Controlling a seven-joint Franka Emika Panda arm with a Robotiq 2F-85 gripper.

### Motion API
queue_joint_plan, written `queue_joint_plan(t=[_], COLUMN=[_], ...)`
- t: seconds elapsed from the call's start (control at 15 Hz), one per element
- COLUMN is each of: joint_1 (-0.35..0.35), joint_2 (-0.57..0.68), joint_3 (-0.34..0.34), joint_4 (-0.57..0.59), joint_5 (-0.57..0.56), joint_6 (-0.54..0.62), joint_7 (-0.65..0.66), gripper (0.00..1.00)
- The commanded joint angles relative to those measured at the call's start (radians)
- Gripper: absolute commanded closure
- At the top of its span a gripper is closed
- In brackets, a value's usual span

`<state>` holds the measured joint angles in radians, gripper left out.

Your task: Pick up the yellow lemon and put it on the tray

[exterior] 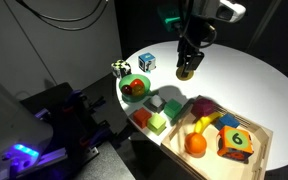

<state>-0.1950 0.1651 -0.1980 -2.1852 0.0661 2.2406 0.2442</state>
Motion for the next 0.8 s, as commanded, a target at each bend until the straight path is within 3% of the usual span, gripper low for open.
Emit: queue_joint_plan(t=[0.0, 0.73], joint_1=[-0.020, -0.030], joint_2=[0.052, 0.203], joint_3=[-0.019, -0.063], joint_4=[0.042, 0.111], joint_5=[0.020, -0.008], joint_6=[0.029, 0.107], joint_7=[-0.019, 0.018], gripper=[0.69, 0.69])
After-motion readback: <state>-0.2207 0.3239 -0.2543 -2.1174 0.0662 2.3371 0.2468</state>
